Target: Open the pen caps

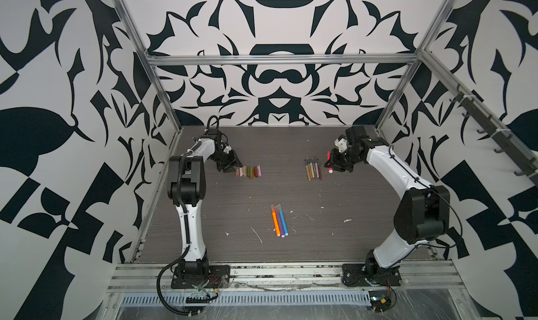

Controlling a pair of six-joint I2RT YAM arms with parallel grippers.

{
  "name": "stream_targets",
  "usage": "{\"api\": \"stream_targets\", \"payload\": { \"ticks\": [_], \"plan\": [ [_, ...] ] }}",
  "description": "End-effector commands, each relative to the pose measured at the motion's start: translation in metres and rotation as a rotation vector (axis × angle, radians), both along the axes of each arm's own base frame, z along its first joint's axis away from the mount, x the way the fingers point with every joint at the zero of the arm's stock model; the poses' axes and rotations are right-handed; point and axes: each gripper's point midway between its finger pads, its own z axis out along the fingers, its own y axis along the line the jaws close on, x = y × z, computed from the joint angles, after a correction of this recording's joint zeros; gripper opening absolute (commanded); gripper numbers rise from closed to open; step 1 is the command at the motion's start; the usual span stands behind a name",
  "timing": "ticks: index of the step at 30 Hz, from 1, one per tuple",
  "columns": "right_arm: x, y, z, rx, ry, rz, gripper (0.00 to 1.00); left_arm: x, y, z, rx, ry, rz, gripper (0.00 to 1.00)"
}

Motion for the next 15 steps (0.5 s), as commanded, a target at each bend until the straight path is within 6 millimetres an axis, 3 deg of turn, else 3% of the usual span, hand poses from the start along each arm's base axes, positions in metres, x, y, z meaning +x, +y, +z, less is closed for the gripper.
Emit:
{"api": "stream_targets", "payload": {
  "ticks": [1,15],
  "plan": [
    [0.0008,0.0034,0.0165,0.01,-0.048,0.023,0.0,-0.006,-0.0001,0.0086,-0.019,0.026,0.005,0.43],
    [0.0006,0.0024,0.0153,0.01,-0.047,0.025,0.0,-0.0106,-0.0003,-0.0014,-0.022,0.057,0.01,0.43]
  ]
}}
